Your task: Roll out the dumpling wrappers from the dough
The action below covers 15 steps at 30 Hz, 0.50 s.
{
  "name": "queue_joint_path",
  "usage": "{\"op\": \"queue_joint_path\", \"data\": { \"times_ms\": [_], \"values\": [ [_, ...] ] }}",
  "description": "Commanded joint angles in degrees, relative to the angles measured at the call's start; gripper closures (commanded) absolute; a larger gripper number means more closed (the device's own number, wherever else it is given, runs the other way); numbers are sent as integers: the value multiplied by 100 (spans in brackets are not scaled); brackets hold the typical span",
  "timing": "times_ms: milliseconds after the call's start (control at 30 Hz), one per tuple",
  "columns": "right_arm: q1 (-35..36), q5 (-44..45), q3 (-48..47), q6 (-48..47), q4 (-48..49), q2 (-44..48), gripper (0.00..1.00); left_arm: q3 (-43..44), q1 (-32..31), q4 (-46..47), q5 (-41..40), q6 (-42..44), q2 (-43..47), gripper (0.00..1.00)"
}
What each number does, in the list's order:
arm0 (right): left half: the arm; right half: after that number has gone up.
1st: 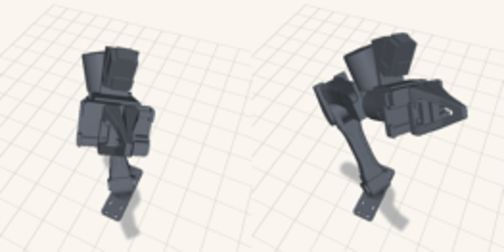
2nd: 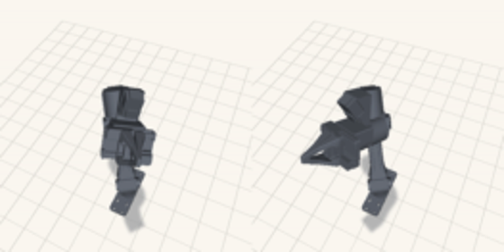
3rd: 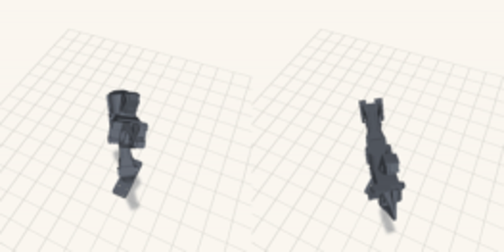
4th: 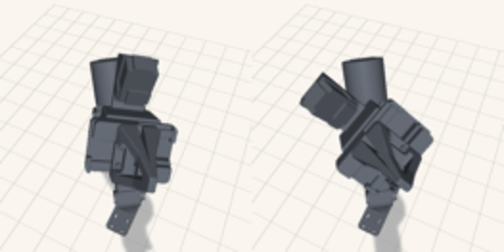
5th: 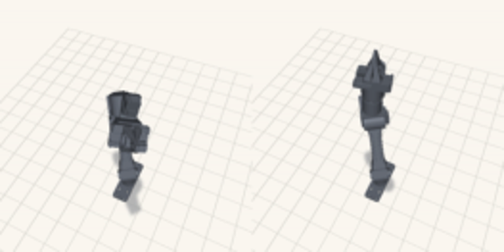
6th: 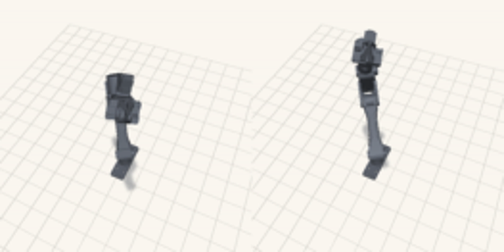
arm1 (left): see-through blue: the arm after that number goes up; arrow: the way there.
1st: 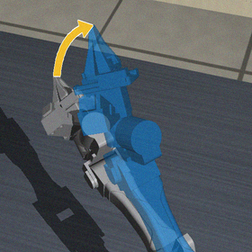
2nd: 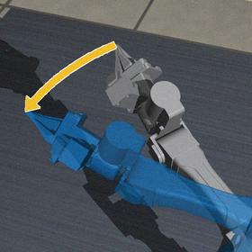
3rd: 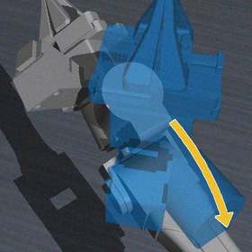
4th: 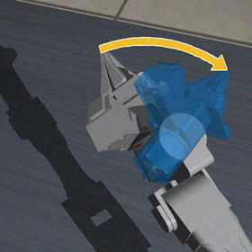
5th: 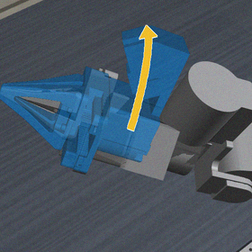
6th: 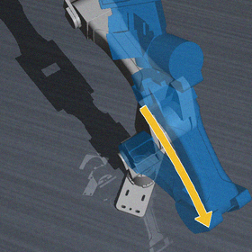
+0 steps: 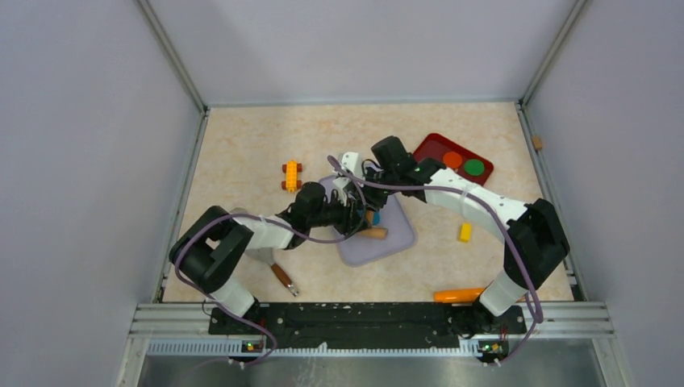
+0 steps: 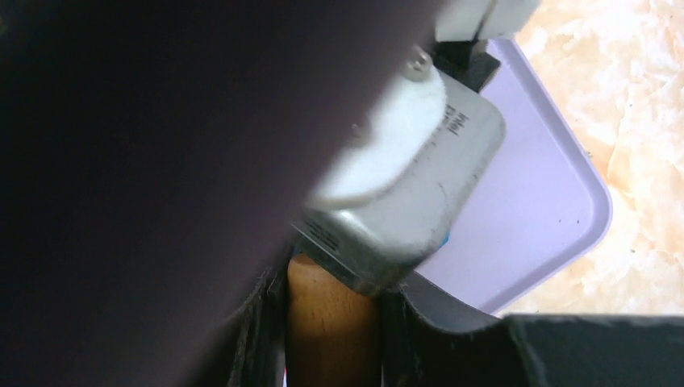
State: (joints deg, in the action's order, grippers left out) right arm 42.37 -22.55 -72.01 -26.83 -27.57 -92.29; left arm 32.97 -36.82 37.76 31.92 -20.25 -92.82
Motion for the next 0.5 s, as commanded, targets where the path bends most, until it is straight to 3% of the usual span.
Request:
{"op": "queue_joint_path", "data": {
  "times_ms": [0,233,467],
  "values": [
    [259,-137,-270,175,-971,2,100,547,24,-1102,-139,236,239,100],
    [-171,100,-743,163,-898,-43,100,1591,153,-1620,-185,1080,18,100],
    [-488,276,-1047,-81,-750,-291,100,2361,371,-1569,-243,1088,-648,100]
  ]
}}
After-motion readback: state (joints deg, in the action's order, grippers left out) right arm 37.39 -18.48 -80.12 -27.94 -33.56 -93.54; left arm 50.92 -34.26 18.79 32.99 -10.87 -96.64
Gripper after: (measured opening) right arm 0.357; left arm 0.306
